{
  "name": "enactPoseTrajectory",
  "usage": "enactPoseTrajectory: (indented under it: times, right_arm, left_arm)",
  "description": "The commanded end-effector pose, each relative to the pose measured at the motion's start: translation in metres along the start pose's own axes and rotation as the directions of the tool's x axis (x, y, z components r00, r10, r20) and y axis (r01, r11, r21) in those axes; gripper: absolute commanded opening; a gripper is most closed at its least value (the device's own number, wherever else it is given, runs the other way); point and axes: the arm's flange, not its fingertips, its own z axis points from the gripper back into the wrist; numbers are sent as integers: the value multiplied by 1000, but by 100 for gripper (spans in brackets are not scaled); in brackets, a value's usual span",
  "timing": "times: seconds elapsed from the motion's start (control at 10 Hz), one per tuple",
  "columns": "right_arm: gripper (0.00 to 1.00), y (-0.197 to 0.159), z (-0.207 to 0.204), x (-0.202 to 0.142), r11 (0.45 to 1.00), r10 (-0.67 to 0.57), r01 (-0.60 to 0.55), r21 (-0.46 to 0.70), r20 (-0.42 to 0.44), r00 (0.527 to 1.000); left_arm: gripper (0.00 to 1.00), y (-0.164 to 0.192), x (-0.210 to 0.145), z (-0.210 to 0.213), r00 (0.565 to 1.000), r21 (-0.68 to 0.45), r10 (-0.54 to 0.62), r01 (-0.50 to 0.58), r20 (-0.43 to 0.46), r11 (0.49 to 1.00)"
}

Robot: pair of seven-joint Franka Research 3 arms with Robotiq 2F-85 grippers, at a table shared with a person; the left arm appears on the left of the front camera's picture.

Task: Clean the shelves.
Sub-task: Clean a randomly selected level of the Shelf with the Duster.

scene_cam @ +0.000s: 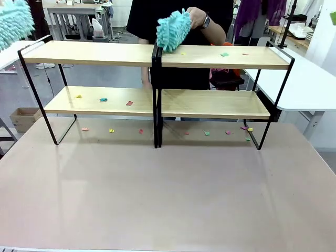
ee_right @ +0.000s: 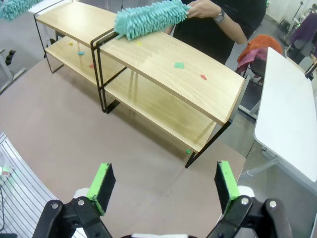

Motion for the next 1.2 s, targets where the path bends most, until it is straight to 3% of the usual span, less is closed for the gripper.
enactPoseTrajectory:
  times: [0.0, 0.2, 0.3, 0.4, 0.6, 0.7, 0.9, 1.0, 1.1]
  right_arm:
    - [100, -1, 0, -1, 1000, -2, 2, 12, 3, 1000]
    - [100, -1, 0, -1, 1000, -2, 2, 12, 3, 1000]
    - [100, -1, 0, -1, 1000, -2, 2, 12, 3, 1000]
    - [100, -1, 0, -1, 1000, -2, 2, 12, 3, 1000]
    - [100, -1, 0, -1, 1000, -2, 2, 12, 3, 1000]
    - [100, -1, 0, -1, 1000, -2, 2, 12, 3, 1000]
    - [100, -1, 0, -1, 1000, -2, 2, 12, 3, 1000]
    - [100, -1, 0, -1, 1000, -2, 2, 12, 3, 1000]
    - [100, -1, 0, -1, 1000, -2, 2, 12, 3, 1000]
  left_arm:
    - [12, -6, -9, -3, 992, 35, 29, -34, 119, 999]
    - [12, -4, -10, -2, 994, -26, -7, 9, 106, 1000]
    - [12, -5, -15, 1, 993, -128, -77, 89, 95, 988]
    - [12, -5, -23, 6, 974, -271, -207, 224, 89, 936]
    - [12, -5, -47, 20, 873, -484, -468, 470, 136, 738]
    - [12, -2, -66, 29, 798, -538, -572, 572, 191, 619]
    - [12, 12, -119, 35, 598, -532, -752, 747, 276, 399]
    - [12, 17, -137, 32, 543, -520, -787, 781, 293, 345]
    - [12, 24, -151, 21, 542, -467, -804, 793, 244, 393]
